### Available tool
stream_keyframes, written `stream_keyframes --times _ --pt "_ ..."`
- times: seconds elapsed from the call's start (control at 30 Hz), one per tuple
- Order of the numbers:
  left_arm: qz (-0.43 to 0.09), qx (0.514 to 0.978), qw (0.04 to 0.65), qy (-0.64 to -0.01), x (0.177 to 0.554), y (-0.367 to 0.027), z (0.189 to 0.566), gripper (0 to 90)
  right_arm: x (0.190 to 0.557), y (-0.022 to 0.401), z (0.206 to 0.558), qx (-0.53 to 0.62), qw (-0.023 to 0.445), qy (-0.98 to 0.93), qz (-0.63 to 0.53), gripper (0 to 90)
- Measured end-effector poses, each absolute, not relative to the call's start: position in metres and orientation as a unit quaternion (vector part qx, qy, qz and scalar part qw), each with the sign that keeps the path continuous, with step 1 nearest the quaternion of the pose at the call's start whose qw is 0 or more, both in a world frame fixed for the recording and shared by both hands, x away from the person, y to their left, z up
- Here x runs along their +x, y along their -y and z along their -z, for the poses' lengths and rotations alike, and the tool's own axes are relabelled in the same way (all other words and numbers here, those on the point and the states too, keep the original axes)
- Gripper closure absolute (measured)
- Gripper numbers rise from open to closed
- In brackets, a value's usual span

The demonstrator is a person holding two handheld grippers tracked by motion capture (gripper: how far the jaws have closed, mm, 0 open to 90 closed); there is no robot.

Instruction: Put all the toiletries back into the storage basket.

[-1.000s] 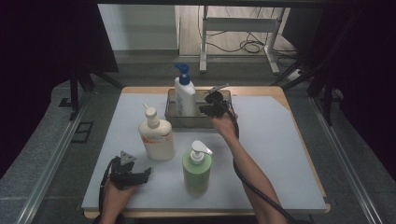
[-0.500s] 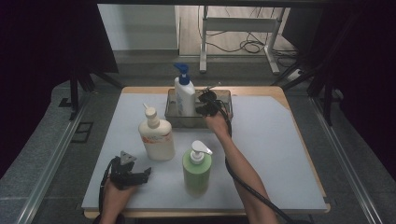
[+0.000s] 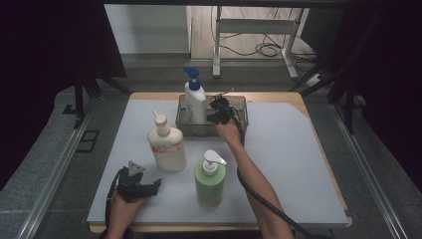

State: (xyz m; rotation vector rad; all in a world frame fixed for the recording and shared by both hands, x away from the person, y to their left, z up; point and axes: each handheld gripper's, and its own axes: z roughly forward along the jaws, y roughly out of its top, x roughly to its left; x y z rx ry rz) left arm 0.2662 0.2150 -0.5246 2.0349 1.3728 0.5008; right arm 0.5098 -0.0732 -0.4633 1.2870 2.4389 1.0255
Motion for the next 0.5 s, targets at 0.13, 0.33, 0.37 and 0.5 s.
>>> stream_keyframes --times 0.13,0.33,0.37,0.5 --pt "-0.19 0.771 0.313 -0.52 0.266 -0.215 0.525 12.1 0.509 0.069 0.464 0.432 0.098 -0.827 -0.346 89.6" --pt "-0.19 0.771 0.313 -0.521 0.266 -0.215 0.525 12.1 0.508 0.062 0.464 0.429 0.095 -0.829 -0.346 89.5" --pt "-0.19 0.771 0.313 -0.521 0.266 -0.215 0.525 12.1 0.508 0.062 0.465 0.429 0.095 -0.829 -0.347 89.5" --pt "-0.19 0.772 0.313 -0.52 0.266 -0.215 0.525 12.1 0.507 0.056 0.466 0.426 0.093 -0.83 -0.348 89.5"
